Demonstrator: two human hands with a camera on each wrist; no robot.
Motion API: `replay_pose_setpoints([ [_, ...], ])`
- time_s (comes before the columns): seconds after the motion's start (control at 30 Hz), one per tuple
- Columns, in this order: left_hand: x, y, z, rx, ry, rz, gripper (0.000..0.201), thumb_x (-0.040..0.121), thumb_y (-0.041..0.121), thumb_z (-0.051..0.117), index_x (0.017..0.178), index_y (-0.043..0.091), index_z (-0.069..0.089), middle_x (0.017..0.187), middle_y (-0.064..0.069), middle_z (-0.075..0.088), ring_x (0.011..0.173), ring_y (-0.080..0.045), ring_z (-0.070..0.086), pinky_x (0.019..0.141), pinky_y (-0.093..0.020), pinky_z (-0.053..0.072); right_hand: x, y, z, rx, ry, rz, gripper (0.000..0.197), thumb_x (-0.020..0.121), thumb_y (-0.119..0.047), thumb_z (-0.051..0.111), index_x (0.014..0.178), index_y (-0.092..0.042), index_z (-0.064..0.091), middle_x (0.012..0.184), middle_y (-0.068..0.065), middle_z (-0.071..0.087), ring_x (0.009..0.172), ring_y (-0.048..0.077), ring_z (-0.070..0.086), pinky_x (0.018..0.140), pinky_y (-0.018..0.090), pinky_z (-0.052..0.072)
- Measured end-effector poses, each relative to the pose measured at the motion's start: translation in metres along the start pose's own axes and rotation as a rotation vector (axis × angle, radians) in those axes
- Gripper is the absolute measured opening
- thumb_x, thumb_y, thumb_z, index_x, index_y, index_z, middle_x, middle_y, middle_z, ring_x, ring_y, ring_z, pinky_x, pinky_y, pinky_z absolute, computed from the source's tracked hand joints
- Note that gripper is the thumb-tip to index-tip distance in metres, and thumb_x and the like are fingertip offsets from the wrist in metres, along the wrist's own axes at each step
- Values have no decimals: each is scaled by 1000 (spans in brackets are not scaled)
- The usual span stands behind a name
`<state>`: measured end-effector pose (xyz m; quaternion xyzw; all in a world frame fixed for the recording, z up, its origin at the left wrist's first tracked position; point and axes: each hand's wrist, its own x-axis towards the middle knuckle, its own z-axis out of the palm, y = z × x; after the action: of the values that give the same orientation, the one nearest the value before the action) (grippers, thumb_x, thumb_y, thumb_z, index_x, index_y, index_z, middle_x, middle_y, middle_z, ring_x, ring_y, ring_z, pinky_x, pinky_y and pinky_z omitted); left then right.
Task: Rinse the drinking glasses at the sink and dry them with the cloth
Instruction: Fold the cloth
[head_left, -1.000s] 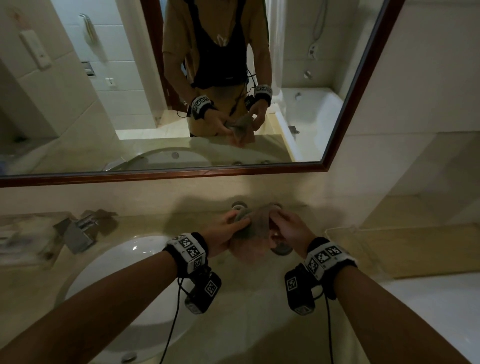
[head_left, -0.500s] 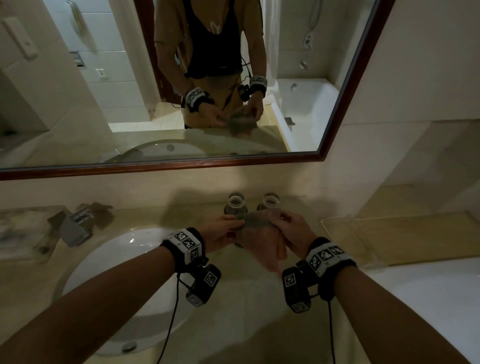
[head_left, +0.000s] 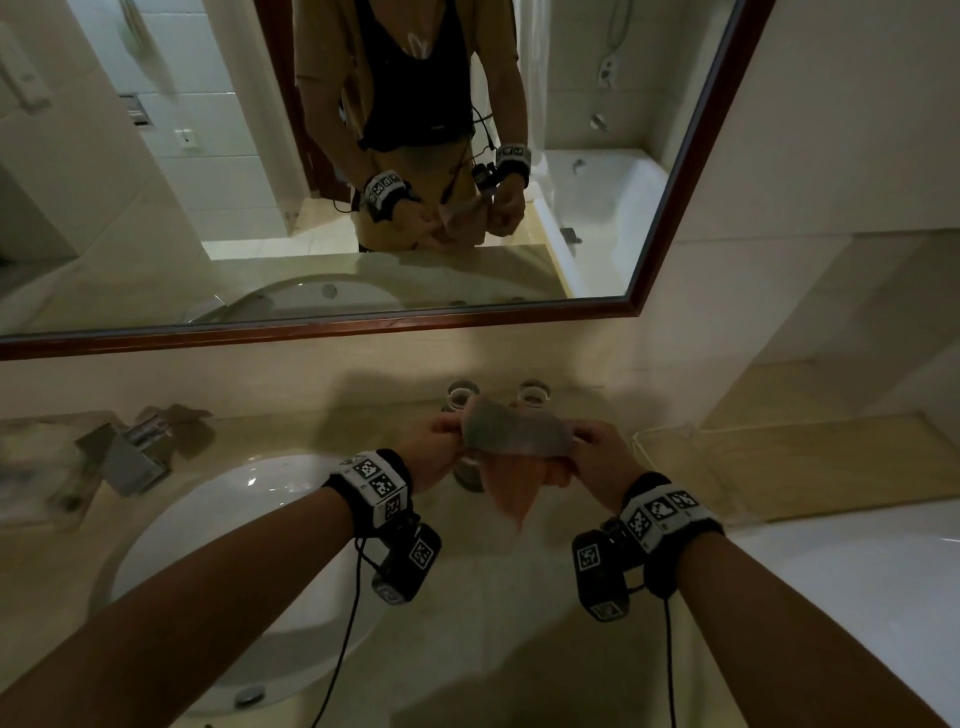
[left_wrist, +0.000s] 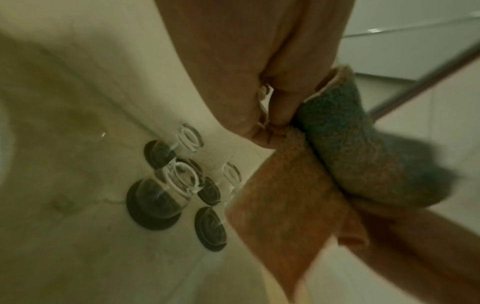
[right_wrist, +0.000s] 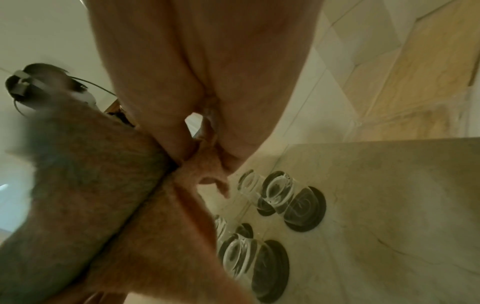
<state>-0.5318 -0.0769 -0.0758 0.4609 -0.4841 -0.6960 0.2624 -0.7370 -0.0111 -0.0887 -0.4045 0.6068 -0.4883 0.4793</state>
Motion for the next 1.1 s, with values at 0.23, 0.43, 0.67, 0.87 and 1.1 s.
replay_pose_setpoints([
  [0.23,6,-2,2,139,49,116,27,84,-22,46,103,-13,63,103,-12,68,91,-14,65,74,-14,53,4,-3,-13,-162,15,-55,39,78,23,49,85,-5,75,102,21,70,82,28,63,71,40,54],
  [0.43,13,-10,11,244,-11,222,25,83,-23,46,93,-15,67,106,-7,70,91,4,66,78,-9,49,4,7,-23,-211,33,-104,39,72,29,51,70,-4,73,104,15,66,95,34,65,71,25,56],
  [0.67,16,-6,30,518,-62,366,36,81,-16,43,94,0,72,117,-6,62,109,-14,57,93,-25,48,4,16,-30,-442,139,-214,20,83,13,57,87,1,73,95,15,65,84,25,60,77,33,50],
  [0.87,15,0,43,442,-89,480,25,82,-10,61,96,9,69,105,14,59,93,7,59,83,-11,49,6,24,-36,-294,159,-121,15,83,-12,74,91,-14,62,84,0,66,75,14,65,66,18,54],
  [1.1,20,1,43,334,-205,340,42,83,-10,58,111,20,65,127,-1,58,118,-16,56,98,-35,50,3,31,-41,-251,24,71,29,82,-20,75,80,7,64,73,13,62,71,22,60,63,29,48],
])
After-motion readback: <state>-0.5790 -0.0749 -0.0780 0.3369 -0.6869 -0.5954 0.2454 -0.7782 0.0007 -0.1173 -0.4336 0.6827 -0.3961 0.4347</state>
